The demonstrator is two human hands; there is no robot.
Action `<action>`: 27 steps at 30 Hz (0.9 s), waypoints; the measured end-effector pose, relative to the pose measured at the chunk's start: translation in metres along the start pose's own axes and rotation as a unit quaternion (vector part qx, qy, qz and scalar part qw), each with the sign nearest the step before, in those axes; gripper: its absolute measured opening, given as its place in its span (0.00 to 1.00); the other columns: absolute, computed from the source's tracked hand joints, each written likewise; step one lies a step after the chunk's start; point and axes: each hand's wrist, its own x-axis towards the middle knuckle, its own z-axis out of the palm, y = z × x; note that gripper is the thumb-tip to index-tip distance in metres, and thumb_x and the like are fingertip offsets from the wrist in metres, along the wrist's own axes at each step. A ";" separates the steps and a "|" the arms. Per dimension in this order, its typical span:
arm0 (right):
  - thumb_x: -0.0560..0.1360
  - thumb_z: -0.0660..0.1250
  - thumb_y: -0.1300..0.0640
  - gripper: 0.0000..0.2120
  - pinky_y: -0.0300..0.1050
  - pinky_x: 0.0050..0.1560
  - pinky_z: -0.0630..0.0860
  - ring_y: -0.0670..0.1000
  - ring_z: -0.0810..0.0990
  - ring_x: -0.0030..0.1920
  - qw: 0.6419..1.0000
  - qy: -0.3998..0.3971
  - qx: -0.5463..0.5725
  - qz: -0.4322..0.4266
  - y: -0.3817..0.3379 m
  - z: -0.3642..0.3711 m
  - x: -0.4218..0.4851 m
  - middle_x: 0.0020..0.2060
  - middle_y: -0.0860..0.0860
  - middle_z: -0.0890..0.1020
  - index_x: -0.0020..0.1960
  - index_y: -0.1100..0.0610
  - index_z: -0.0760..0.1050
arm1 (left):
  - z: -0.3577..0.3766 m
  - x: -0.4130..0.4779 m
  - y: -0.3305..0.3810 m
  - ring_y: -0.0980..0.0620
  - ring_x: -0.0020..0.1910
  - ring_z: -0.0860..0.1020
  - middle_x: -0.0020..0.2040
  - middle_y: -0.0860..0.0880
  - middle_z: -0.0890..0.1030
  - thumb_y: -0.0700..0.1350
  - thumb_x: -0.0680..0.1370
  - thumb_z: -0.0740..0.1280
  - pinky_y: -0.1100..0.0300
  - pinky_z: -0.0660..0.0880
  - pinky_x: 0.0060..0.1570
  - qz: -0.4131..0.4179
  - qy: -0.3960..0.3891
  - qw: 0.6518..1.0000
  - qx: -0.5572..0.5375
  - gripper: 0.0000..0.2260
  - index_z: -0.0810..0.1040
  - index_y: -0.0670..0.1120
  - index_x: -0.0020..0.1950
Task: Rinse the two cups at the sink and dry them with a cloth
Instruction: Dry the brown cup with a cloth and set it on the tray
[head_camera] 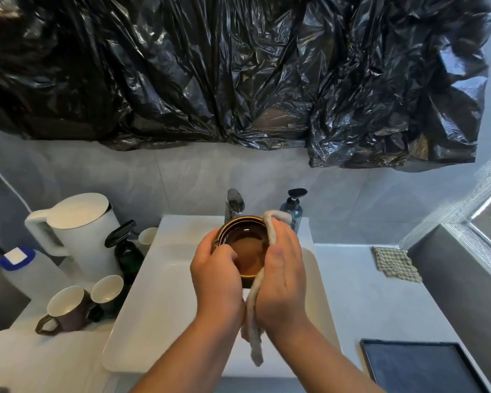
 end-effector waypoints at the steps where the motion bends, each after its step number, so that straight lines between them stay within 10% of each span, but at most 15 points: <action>1: 0.80 0.47 0.44 0.27 0.57 0.65 0.74 0.50 0.75 0.66 1.000 -0.002 0.013 0.012 -0.001 -0.003 0.005 0.64 0.50 0.79 0.68 0.54 0.75 | -0.001 0.002 -0.001 0.40 0.52 0.81 0.49 0.43 0.84 0.33 0.71 0.59 0.52 0.80 0.43 0.009 -0.012 1.000 0.004 0.19 0.83 0.47 0.55; 6: 0.81 0.56 0.48 0.18 0.60 0.58 0.79 0.52 0.83 0.54 0.980 -0.108 0.121 0.117 -0.011 -0.026 0.031 0.50 0.52 0.86 0.52 0.51 0.85 | -0.007 0.009 0.005 0.35 0.51 0.80 0.48 0.38 0.83 0.36 0.61 0.60 0.49 0.80 0.42 0.002 -0.078 0.997 0.003 0.23 0.84 0.45 0.51; 10: 0.83 0.54 0.58 0.20 0.29 0.46 0.75 0.37 0.82 0.41 0.962 -0.094 0.217 0.140 -0.012 -0.038 0.026 0.36 0.39 0.85 0.46 0.44 0.83 | -0.013 0.008 0.007 0.41 0.42 0.80 0.42 0.39 0.83 0.34 0.66 0.57 0.56 0.77 0.37 -0.149 -0.201 0.967 -0.049 0.19 0.82 0.40 0.50; 14: 0.79 0.54 0.50 0.19 0.56 0.54 0.73 0.56 0.77 0.48 0.937 -0.056 0.321 0.126 -0.016 -0.025 0.022 0.44 0.58 0.80 0.51 0.57 0.81 | -0.010 0.002 -0.010 0.41 0.47 0.80 0.46 0.38 0.83 0.37 0.66 0.61 0.53 0.77 0.41 -0.197 -0.215 0.952 -0.089 0.20 0.82 0.41 0.54; 19: 0.78 0.59 0.45 0.16 0.48 0.43 0.79 0.54 0.81 0.46 0.920 0.003 0.314 0.233 -0.025 -0.020 0.023 0.41 0.56 0.82 0.46 0.53 0.81 | 0.000 -0.009 -0.011 0.42 0.65 0.79 0.64 0.42 0.81 0.56 0.74 0.65 0.40 0.74 0.66 -0.010 -0.171 0.981 -0.086 0.21 0.81 0.50 0.64; 24: 0.82 0.50 0.37 0.30 0.54 0.55 0.81 0.58 0.85 0.53 0.918 -0.055 0.260 0.296 -0.025 -0.018 0.023 0.48 0.61 0.86 0.52 0.57 0.83 | 0.001 -0.016 -0.008 0.44 0.54 0.84 0.56 0.42 0.84 0.57 0.71 0.68 0.47 0.81 0.47 -0.073 -0.148 0.985 -0.055 0.23 0.80 0.48 0.62; 27: 0.76 0.56 0.37 0.22 0.62 0.63 0.76 0.58 0.82 0.56 0.950 -0.120 0.206 0.203 -0.025 -0.009 0.012 0.50 0.57 0.85 0.51 0.49 0.83 | 0.003 -0.011 0.005 0.44 0.45 0.85 0.47 0.41 0.85 0.52 0.77 0.66 0.51 0.80 0.49 -0.174 -0.128 0.965 -0.151 0.16 0.85 0.42 0.54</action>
